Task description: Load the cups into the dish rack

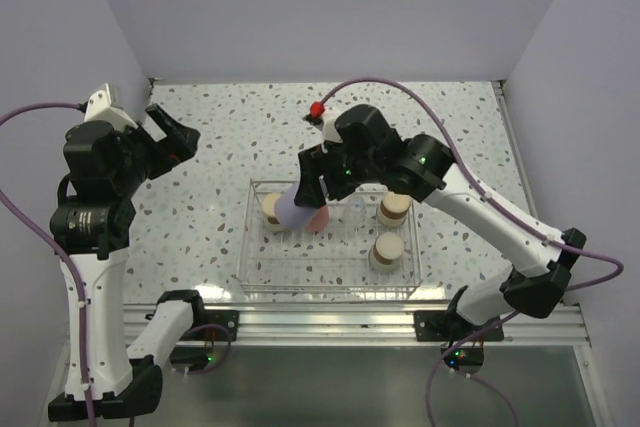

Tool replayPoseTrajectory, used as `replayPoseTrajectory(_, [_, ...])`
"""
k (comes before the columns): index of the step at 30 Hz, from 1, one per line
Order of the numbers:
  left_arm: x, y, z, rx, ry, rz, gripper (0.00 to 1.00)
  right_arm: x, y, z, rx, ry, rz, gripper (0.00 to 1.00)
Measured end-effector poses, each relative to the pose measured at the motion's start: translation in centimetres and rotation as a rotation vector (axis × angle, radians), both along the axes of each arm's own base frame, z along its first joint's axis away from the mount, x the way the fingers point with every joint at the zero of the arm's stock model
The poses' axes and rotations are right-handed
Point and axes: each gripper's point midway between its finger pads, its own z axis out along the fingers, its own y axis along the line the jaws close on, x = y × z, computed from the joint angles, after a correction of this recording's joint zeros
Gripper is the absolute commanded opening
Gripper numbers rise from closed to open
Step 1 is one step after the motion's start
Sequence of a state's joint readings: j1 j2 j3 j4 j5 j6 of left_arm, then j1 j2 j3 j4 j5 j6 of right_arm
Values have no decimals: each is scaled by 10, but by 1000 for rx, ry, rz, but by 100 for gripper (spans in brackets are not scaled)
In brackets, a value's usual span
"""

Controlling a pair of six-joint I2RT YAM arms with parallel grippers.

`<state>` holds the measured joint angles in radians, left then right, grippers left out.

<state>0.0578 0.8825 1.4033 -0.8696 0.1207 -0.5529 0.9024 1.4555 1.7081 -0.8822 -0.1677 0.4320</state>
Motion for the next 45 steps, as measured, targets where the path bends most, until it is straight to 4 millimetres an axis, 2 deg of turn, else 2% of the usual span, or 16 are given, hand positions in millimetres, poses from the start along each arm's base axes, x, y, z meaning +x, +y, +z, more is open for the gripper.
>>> replayPoseTrajectory(9, [-5,6,-9,25,36,28,99,-55,15,-91,-269,81,125,0])
replayPoseTrajectory(14, [-8,7,-7,27,26,31,99,-67,26,-119,-355,84,158,0])
replayPoseTrajectory(18, [-8,7,-7,31,25,30,99,-68,36,-136,-411,72,159,0])
replayPoseTrajectory(22, [-9,8,-8,37,32,30,99,-60,42,-145,-441,48,137,0])
replayPoseTrajectory(29, [-15,10,-12,57,47,32,99,-49,53,-145,-435,7,106,0])
replayPoseTrajectory(37, [-23,10,-16,63,44,33,99,-52,68,-160,-451,-1,124,0])
replayPoseTrajectory(44, [-26,12,-25,75,62,42,99,-51,72,-172,-478,-8,123,0])
replayPoseTrajectory(45, [-27,13,-26,78,66,44,99,-51,72,-173,-481,-7,123,5])
